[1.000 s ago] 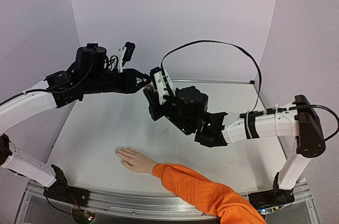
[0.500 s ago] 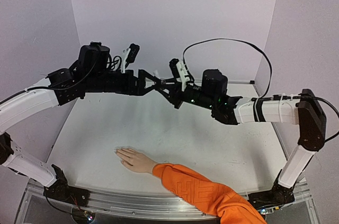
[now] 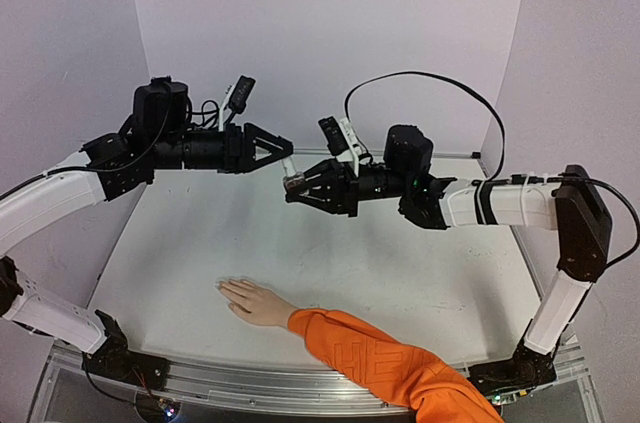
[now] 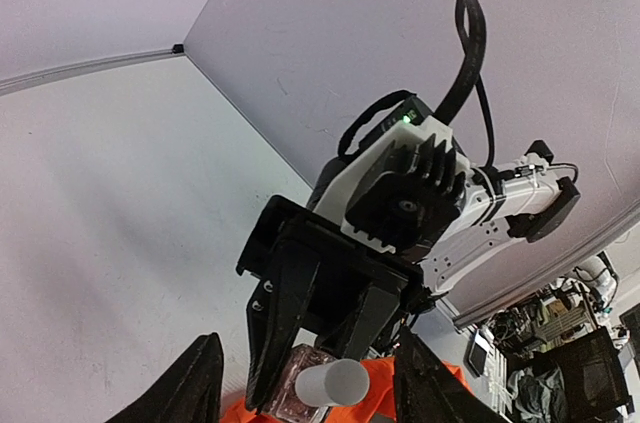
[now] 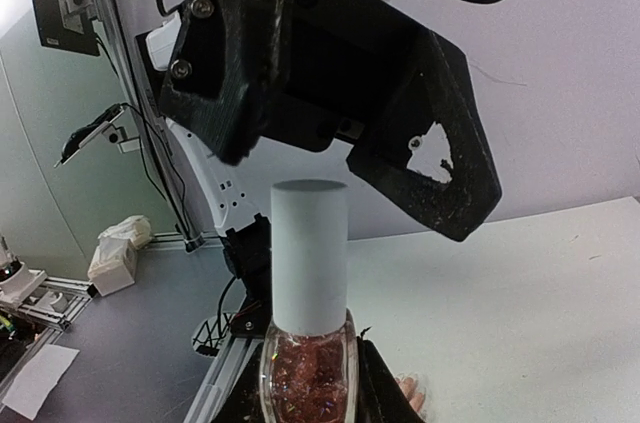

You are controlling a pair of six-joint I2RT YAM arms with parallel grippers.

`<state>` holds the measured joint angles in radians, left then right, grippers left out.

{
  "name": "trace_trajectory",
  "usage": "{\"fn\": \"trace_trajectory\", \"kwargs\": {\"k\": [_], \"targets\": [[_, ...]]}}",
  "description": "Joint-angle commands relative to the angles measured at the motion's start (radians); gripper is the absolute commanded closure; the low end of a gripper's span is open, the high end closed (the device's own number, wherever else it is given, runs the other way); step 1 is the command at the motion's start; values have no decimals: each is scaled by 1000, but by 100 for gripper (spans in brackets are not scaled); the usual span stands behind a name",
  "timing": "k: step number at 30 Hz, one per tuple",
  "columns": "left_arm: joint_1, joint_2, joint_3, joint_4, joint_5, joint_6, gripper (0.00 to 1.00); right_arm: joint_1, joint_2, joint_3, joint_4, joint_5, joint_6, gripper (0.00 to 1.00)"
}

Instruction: Paint the nails

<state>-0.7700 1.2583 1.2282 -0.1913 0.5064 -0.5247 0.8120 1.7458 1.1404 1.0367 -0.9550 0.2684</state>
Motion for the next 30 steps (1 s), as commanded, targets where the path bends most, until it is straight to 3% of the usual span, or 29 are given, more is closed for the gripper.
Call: {"fn": "trace_trajectory", "kwargs": {"k": [1, 8, 10, 17, 19, 21, 23, 24, 26, 30], "targets": [[-17, 11, 6, 82, 68, 16, 44, 0, 13, 62, 112, -62, 55, 100], [-35, 34, 11, 81, 46, 31, 61, 0, 25, 72, 118, -23, 62, 100], [-37, 39, 13, 81, 30, 32, 70, 0, 24, 70, 117, -1, 59, 100], [-39, 48, 3, 69, -44, 30, 86, 2, 2, 38, 97, 220, 15, 100], [-39, 53, 6, 52, -67, 29, 89, 16, -16, 33, 43, 391, -39, 100], [-40, 62, 16, 25, -96, 31, 93, 91, -47, 37, -61, 812, -166, 100], [-41, 73, 38, -28, -132, 39, 95, 216, -47, 55, -78, 1345, -300, 100], [-41, 79, 46, -41, -141, 41, 96, 251, -31, 73, -63, 1499, -363, 100], [-41, 84, 52, -46, -141, 42, 96, 291, -14, 95, -10, 1639, -452, 100], [-42, 87, 58, -51, -143, 46, 97, 305, 1, 119, 17, 1582, -489, 100]]}}
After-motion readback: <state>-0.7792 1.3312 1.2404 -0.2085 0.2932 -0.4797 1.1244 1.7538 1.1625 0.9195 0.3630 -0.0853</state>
